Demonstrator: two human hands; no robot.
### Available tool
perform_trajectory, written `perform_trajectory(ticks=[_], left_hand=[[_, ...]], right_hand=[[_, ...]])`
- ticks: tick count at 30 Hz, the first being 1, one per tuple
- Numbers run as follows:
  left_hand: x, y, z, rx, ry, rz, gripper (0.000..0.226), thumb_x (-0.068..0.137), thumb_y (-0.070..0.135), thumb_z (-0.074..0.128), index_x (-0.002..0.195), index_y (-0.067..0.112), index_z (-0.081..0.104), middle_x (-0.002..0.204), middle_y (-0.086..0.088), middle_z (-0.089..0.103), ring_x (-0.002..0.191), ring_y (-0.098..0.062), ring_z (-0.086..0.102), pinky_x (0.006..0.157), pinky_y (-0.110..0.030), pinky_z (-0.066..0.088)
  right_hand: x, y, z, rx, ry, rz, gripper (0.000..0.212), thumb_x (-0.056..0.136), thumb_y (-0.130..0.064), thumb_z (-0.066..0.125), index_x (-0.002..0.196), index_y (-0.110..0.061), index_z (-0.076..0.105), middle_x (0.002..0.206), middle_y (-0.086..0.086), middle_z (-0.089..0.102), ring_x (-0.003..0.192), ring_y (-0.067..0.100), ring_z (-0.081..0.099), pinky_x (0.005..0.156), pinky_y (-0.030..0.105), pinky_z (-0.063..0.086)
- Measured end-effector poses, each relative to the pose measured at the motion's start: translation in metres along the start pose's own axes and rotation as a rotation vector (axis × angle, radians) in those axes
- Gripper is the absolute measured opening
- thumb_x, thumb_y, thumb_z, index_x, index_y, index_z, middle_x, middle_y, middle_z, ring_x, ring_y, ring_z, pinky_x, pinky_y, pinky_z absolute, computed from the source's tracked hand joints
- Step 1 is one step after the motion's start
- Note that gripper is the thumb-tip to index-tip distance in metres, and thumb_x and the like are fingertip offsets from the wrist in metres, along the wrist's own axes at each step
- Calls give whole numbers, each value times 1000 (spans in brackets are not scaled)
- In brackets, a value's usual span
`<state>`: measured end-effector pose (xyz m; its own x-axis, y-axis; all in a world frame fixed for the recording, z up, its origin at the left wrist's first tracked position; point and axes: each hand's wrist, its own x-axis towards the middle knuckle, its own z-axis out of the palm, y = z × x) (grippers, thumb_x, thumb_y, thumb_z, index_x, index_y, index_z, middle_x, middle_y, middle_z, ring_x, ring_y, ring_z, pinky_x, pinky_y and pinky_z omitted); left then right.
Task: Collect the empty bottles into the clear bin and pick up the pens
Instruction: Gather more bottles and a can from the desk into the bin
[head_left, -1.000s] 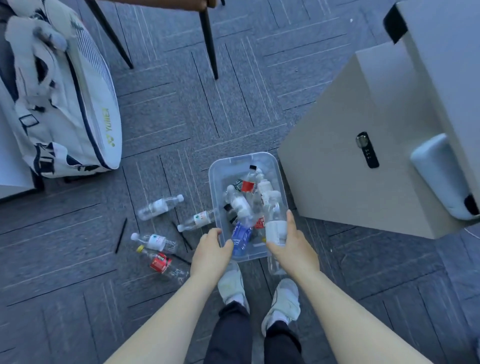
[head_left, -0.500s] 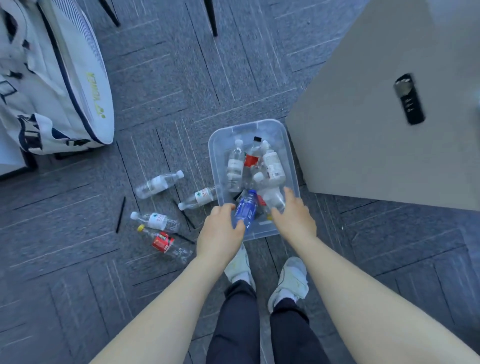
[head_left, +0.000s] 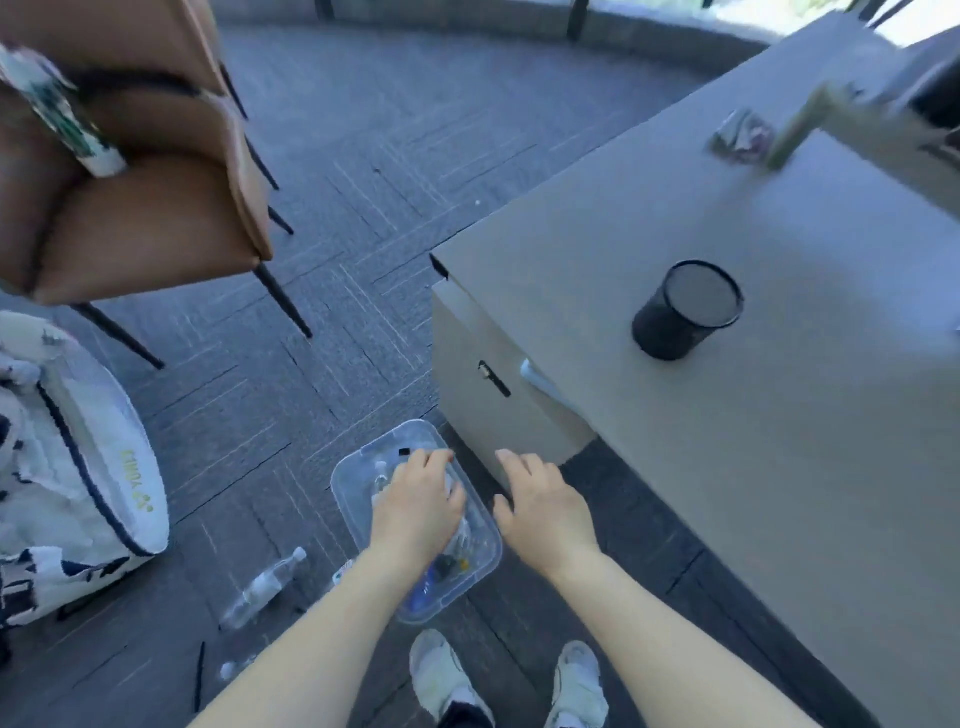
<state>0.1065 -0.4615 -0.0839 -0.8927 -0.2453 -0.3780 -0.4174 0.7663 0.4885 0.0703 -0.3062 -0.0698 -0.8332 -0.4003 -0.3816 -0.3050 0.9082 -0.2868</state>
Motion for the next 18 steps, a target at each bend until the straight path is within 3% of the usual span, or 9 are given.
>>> perform_trajectory(ticks=[3, 8, 14, 18], left_hand=[[-6, 56, -10, 38, -3, 137, 43, 93, 26, 49, 135, 17, 50, 135, -2, 51, 122, -24, 47, 99, -37, 41], [-26, 171, 5, 148, -40, 375, 38, 92, 29, 52, 129, 20, 53, 130, 0, 51, 117, -24, 49, 94, -36, 44], [-73, 322, 81, 264, -109, 644, 37, 91, 30, 53, 127, 23, 55, 127, -1, 53, 112, -22, 53, 89, -35, 49], [-126, 424, 156, 301, -162, 774, 35, 94, 33, 48, 128, 25, 54, 130, 2, 52, 121, -21, 47, 90, -34, 47]], right_hand=[[-35, 33, -58, 81, 193, 66, 55, 94, -35, 47, 147, -22, 37, 132, 0, 52, 117, 25, 49, 85, 38, 48], [-115, 134, -116, 226, 424, 307, 51, 96, -30, 49, 146, -20, 41, 135, -1, 51, 120, 23, 46, 94, 36, 44], [-235, 287, -127, 335, 540, 625, 48, 95, -32, 49, 142, -23, 44, 135, -2, 51, 126, 25, 47, 95, 37, 46], [-325, 389, -123, 341, 559, 773, 49, 95, -32, 49, 143, -24, 44, 136, -1, 51, 124, 26, 46, 96, 36, 43]])
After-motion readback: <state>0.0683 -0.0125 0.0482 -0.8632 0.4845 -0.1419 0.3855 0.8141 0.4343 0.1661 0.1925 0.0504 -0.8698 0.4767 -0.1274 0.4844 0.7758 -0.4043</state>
